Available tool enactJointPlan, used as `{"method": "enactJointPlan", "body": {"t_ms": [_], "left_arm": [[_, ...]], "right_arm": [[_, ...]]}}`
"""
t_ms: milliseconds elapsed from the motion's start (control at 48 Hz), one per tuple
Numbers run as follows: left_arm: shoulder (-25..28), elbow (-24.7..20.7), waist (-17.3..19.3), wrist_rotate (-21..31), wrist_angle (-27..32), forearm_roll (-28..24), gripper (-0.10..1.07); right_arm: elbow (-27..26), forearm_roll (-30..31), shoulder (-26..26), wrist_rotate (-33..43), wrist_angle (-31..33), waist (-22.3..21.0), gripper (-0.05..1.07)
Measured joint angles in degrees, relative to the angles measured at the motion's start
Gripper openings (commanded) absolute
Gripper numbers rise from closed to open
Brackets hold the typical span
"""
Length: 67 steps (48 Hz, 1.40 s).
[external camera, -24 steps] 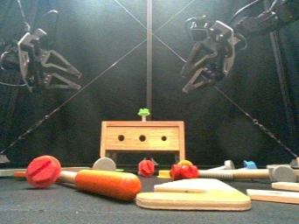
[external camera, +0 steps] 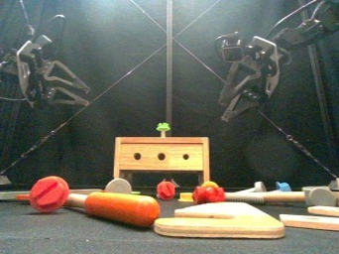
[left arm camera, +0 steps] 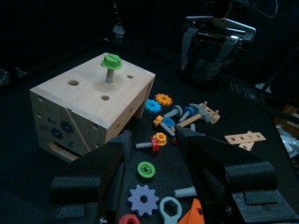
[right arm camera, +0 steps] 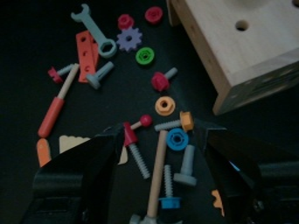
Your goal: Grab hammer
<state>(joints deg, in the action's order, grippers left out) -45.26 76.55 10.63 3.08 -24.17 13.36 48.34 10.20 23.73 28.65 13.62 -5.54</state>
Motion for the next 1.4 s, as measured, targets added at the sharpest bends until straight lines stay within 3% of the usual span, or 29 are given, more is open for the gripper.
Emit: {"method": "enactJointPlan", "body": {"t_ms": [583, 771, 1396], "left_arm": [[0.00, 0.44, 0.53, -0.53, 0.35, -0.18, 0.83], [0.00, 1.14, 0.88, -0.53, 0.44, -0.35, 0.83], [0.00, 1.32, 2.11, -0.53, 0.53, -0.44, 0.83]], "right_arm": [[4.48, -2.20, -2.55, 10.90, 2.55, 7.91, 0.94], [4.57, -1.93, -4.75, 14.68, 6.77, 11.07, 0.94], [1.41, 1.32, -14.33, 17.31, 9.93, 13.10, 0.94]]}}
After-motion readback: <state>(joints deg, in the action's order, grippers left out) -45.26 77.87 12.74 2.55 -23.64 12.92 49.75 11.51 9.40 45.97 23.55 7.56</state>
